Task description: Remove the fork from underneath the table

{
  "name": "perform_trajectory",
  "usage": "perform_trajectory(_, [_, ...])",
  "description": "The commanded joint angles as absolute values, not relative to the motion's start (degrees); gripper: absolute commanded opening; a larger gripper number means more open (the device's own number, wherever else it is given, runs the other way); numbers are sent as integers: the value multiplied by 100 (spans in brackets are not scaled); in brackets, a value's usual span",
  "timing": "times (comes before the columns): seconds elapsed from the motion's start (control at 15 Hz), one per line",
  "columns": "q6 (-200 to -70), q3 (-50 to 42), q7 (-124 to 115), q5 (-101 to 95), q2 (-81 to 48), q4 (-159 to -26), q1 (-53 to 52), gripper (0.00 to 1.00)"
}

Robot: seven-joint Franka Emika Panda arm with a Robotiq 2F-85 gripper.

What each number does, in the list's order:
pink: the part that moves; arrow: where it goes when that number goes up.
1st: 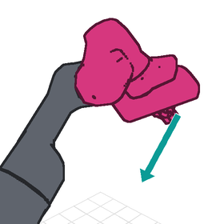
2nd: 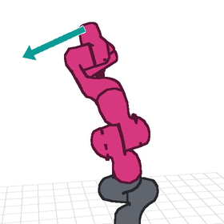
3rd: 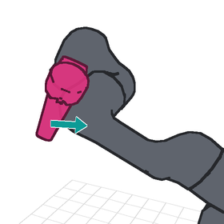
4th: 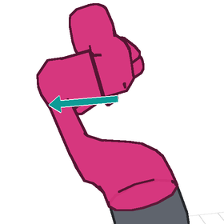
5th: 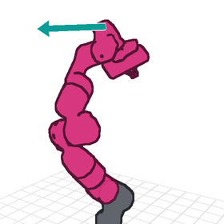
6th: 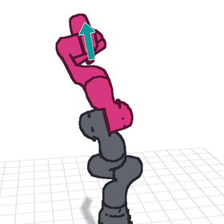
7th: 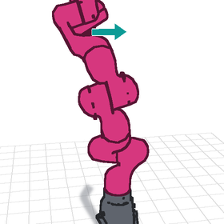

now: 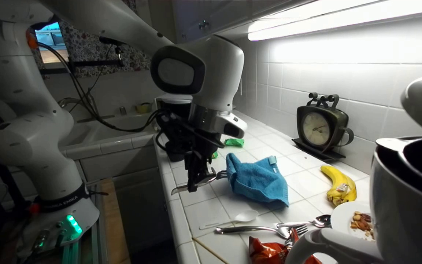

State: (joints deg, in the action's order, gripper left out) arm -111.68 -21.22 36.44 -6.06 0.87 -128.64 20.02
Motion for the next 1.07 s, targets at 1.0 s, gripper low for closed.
perform_trajectory(1.0, [-10159, -1785, 5035, -1125, -393, -12270, 1854, 5])
